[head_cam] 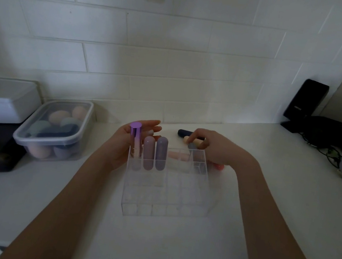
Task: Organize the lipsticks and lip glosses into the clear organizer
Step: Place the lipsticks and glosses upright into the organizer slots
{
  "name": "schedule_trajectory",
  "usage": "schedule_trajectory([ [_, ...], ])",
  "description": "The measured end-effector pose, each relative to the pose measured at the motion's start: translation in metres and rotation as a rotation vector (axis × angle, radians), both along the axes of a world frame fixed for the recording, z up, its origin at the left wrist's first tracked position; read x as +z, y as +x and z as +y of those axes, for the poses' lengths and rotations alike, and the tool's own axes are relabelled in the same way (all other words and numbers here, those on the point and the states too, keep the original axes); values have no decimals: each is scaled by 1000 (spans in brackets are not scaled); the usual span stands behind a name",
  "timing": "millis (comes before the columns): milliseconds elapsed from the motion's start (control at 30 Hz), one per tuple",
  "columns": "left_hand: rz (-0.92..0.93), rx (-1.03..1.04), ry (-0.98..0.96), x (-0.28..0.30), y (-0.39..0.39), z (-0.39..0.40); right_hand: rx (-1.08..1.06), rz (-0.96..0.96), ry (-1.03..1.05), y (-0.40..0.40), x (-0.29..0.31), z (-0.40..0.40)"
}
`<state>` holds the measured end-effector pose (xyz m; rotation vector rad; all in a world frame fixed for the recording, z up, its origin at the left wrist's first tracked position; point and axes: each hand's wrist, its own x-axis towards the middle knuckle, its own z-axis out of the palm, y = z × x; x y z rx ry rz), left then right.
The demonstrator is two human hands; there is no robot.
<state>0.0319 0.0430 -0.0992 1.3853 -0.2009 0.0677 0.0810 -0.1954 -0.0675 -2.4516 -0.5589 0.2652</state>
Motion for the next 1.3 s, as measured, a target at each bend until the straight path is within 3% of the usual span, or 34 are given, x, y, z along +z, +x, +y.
schedule_trajectory([
  [167,16,-31,15,5,-3,-4,124,-51,508,-14,29,5],
  [300,5,-90,24,8,-5,-5,260,-1,474,-28,44,22],
  [467,-16,-159,-64,12,-6,-6,181,-143,480,-28,38,41],
  [600,-35,-83,-57,11,-4,-7,198,-201,463,-27,38,41],
  [800,44,-49,-134,11,-2,-5,131,-66,690,-33,39,44],
  [1000,-16,-27,-187,10,-5,0,111,263,1028,-35,43,45],
  [1300,-4,-61,-171,11,-6,-1,75,221,985,-33,39,44],
])
